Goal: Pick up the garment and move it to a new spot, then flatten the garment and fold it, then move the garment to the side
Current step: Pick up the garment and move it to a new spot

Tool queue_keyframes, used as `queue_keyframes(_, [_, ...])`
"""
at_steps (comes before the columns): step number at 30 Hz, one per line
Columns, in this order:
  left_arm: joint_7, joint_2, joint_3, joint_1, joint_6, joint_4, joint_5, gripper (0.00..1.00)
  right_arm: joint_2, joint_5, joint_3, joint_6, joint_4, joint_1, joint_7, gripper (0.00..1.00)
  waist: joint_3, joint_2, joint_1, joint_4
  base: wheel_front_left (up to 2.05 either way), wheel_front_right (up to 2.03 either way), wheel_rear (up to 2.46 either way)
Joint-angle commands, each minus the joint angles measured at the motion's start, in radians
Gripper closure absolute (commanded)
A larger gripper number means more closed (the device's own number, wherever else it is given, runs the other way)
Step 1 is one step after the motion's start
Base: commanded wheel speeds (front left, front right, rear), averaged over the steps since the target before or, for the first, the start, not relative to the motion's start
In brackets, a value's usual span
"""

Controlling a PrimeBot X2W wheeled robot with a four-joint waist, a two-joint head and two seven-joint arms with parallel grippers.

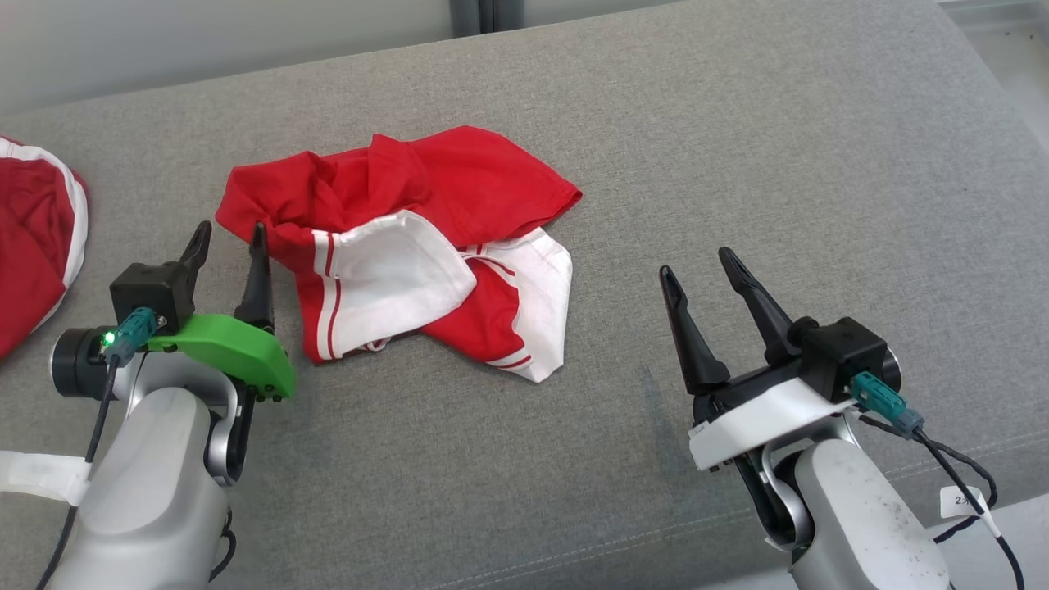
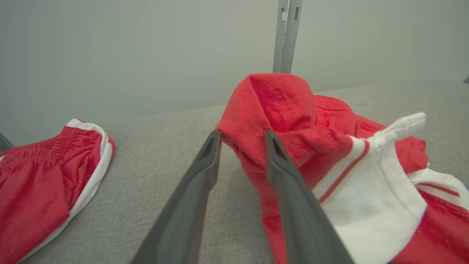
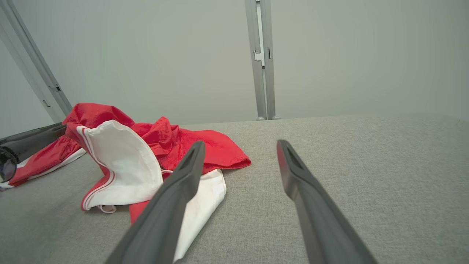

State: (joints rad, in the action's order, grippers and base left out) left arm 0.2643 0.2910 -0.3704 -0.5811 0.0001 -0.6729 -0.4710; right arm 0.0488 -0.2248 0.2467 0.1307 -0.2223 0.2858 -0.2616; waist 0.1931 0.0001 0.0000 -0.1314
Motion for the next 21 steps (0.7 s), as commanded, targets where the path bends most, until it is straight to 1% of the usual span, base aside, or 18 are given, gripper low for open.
queue_keyframes(1, [0.001, -0.016, 0.020, 0.025, 0.008, 0.009, 0.027, 0.00, 0.003, 0.010, 0.002, 0.000, -0.003, 0.002, -0.004, 0.00, 0.000, -0.0001, 0.0000, 0.004, 0.00, 0.00, 0.00])
queue_keyframes(4, [0.001, -0.027, 0.063, 0.040, 0.014, 0.036, 0.056, 0.00, 0.003, 0.011, -0.002, 0.000, -0.002, -0.001, -0.004, 0.00, 0.000, -0.0001, 0.0000, 0.010, 0.00, 0.00, 0.00])
queue_keyframes(8, [0.001, -0.062, 0.124, 0.086, 0.021, 0.123, 0.097, 0.00, 0.003, 0.014, -0.006, 0.000, 0.002, -0.011, -0.004, 0.00, -0.003, -0.0001, 0.0000, 0.020, 0.00, 0.00, 0.00])
queue_keyframes(10, [0.001, -0.072, 0.136, 0.100, 0.019, 0.149, 0.112, 0.00, 0.003, 0.014, -0.007, 0.000, 0.004, -0.012, -0.004, 0.00, -0.004, -0.0001, 0.0000, 0.023, 0.00, 0.00, 0.00])
queue_keyframes(18, [0.001, -0.166, 0.215, 0.227, 0.002, 0.327, 0.204, 0.00, 0.003, 0.011, -0.018, 0.000, 0.001, -0.032, -0.004, 0.00, -0.037, -0.0001, 0.0000, 0.041, 0.00, 0.00, 0.00])
queue_keyframes(21, [0.001, -0.190, 0.230, 0.273, -0.007, 0.378, 0.233, 0.00, 0.003, 0.015, -0.024, 0.000, 0.000, -0.043, -0.004, 0.00, -0.054, -0.0001, 0.0000, 0.049, 0.00, 0.00, 0.00])
